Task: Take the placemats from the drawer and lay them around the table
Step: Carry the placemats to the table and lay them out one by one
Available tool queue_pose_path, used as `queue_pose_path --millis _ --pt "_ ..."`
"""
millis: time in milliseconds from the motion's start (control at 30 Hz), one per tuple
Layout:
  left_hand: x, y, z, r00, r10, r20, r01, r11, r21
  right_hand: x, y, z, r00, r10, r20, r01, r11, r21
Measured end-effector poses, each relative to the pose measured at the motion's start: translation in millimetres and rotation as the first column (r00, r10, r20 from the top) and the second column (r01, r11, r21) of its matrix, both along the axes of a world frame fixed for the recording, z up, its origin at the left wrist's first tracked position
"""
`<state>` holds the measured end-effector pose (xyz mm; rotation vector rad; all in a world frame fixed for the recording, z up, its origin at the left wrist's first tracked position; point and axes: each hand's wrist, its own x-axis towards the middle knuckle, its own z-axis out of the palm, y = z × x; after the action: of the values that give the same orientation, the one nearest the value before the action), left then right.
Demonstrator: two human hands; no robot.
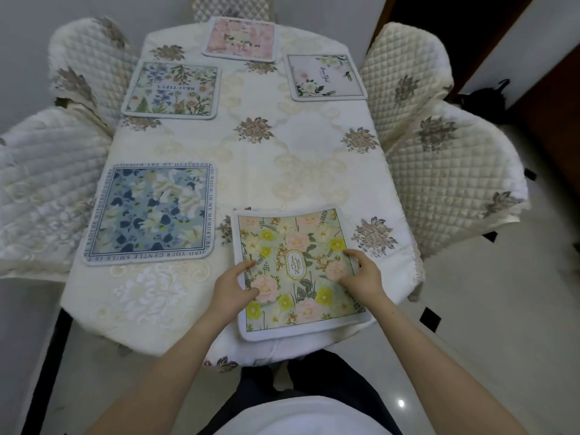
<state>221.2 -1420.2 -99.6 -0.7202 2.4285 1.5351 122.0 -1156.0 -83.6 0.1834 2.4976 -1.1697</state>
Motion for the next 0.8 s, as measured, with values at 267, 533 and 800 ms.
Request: queue_pose_path --millis 267,533,800 --pt "-73.9 35.2 10.4 0.996 -0.054 -0.070 0.053 0.998 -0.026 -61.2 42.0 7.3 0.994 -0.072 -0.081 0.069 0.997 -0.043" --pt "-178.1 97.1 9.4 0.997 -0.043 -0.067 0.039 0.998 -0.055 -162.4 98.3 -4.8 0.990 -0.129 -0.060 0.122 0.987 -0.103" --pt "-244.9 120.1 -16.7 0.997 0.036 -0.072 -0.046 0.989 -0.143 -237.0 104.6 -31.8 0.996 -0.087 -0.025 0.084 0.992 -0.099"
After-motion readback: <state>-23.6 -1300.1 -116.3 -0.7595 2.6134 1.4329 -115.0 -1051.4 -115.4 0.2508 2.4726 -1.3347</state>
